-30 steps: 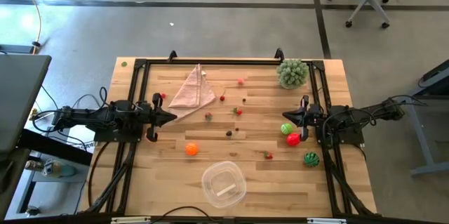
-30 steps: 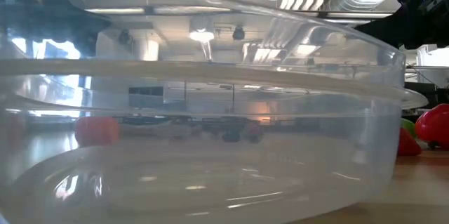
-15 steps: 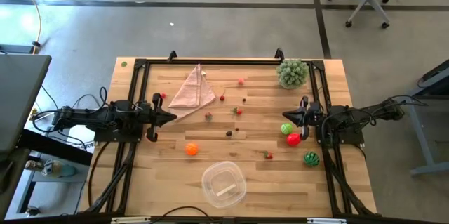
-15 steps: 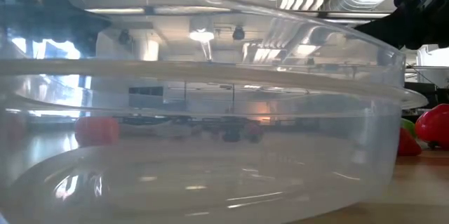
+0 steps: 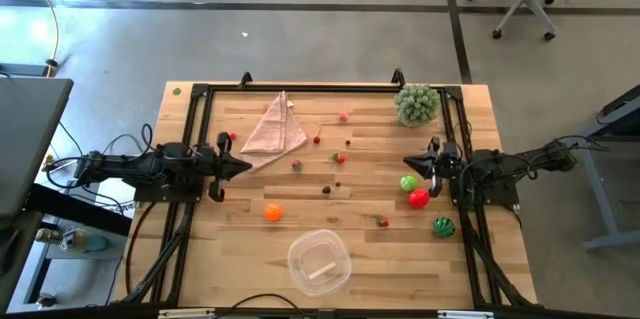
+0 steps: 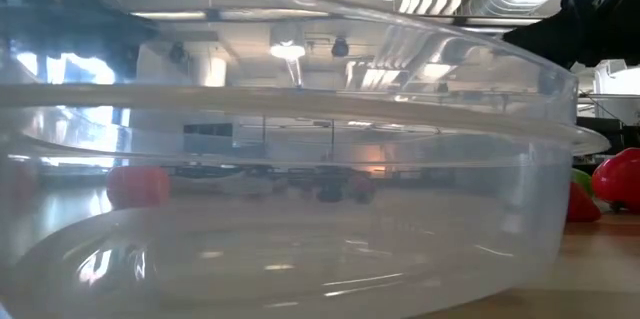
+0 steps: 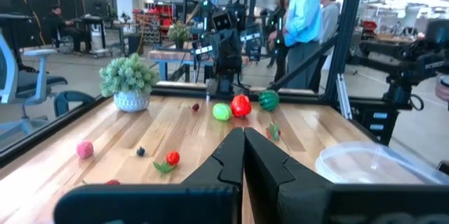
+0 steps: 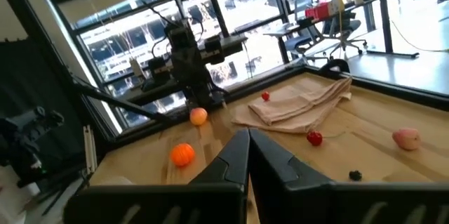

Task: Pick and placing Produce into tupperware
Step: Move the transparent bin on the center

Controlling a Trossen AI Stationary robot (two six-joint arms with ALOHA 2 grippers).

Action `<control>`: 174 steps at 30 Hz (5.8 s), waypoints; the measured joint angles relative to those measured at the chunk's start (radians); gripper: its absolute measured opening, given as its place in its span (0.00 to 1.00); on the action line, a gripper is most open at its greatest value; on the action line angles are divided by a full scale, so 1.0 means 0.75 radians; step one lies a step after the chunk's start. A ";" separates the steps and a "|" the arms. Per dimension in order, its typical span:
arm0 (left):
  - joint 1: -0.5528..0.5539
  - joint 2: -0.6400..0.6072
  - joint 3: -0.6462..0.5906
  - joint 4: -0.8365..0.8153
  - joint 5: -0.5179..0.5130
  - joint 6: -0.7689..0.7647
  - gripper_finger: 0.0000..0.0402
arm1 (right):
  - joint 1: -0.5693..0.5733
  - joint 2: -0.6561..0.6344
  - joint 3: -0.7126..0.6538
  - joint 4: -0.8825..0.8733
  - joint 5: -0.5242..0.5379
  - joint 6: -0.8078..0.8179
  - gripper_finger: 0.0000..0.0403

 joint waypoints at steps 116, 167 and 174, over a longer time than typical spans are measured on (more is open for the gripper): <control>-0.233 1.224 0.745 -0.496 -0.200 -0.134 0.00 | 0.243 2.434 1.676 -0.574 -0.455 -0.231 0.00; -0.288 0.963 0.683 -0.515 -0.210 -0.139 0.00 | -0.078 2.535 1.674 -0.664 -0.192 -0.429 0.00; -0.288 0.963 0.683 -0.519 -0.210 -0.139 0.00 | -0.165 2.535 1.674 -0.669 -0.150 -0.516 0.00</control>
